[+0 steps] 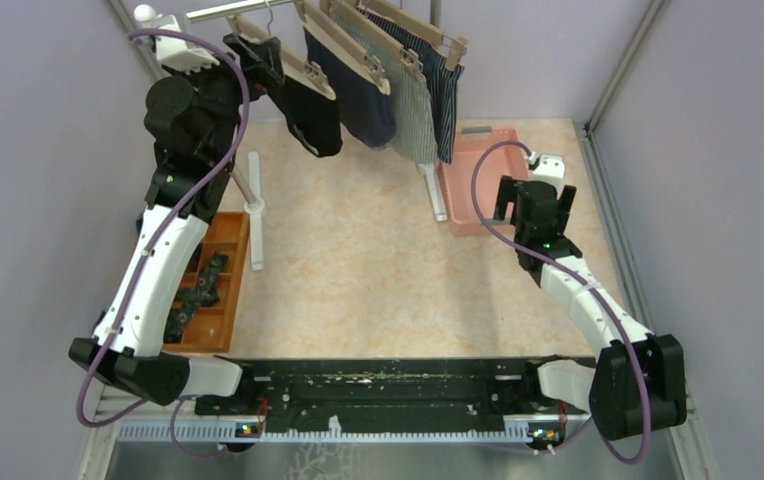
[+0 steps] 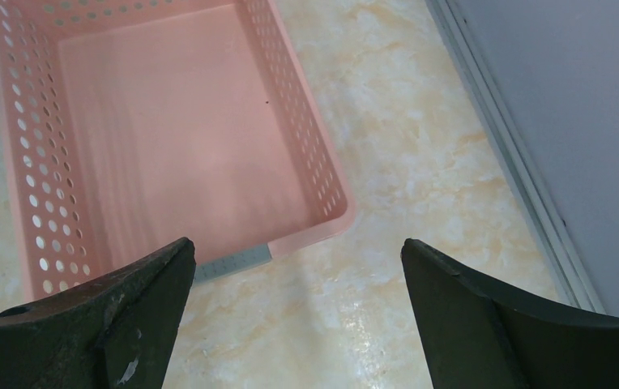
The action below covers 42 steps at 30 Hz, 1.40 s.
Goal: Remove the underwear clipped to the hanger
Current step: Pick up the hanger from the clothesline.
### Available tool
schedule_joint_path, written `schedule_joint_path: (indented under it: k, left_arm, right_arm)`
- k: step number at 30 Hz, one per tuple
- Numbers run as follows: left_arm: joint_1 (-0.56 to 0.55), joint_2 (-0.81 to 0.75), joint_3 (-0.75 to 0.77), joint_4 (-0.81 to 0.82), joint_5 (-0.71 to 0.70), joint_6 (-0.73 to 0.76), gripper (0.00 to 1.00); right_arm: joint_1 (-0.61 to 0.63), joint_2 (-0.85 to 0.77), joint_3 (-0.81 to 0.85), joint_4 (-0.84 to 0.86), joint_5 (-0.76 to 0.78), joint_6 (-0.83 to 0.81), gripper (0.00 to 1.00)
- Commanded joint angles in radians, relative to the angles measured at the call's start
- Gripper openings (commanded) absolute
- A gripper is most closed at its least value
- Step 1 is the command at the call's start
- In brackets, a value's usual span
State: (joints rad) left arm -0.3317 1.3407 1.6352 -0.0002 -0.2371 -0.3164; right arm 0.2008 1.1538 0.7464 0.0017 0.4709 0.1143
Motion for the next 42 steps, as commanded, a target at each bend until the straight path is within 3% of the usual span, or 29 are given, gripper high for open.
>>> schedule_joint_path:
  k: [1,7,12,21,28,37,42]
  left_arm:
    - [-0.007,0.042,0.1,0.003,-0.023,-0.022,1.0]
    - [-0.015,0.116,0.195,-0.052,-0.001,-0.052,1.0]
    - [-0.041,0.16,0.276,-0.139,-0.069,-0.053,1.0]
    - [-0.08,0.165,0.272,-0.267,-0.17,-0.075,1.0]
    - [-0.08,0.173,0.25,-0.254,-0.222,-0.07,1.0]
    - [-0.081,0.323,0.437,-0.376,-0.238,-0.066,1.0]
    - [-0.082,0.337,0.455,-0.402,-0.253,-0.081,1.0]
  right_arm:
    - [0.019,-0.009,0.021,0.026,-0.019,0.022,0.99]
    - [0.021,-0.04,0.016,0.034,-0.015,0.018,0.99]
    - [0.021,-0.051,0.015,0.035,0.003,0.016,0.99]
    - [0.021,-0.07,0.035,0.032,0.007,0.016,0.99]
    - [0.022,-0.076,0.039,0.031,-0.01,0.019,0.99]
    - [0.021,-0.12,0.026,0.03,-0.013,0.023,0.99]
    - [0.022,-0.133,0.017,0.038,-0.018,0.032,0.99]
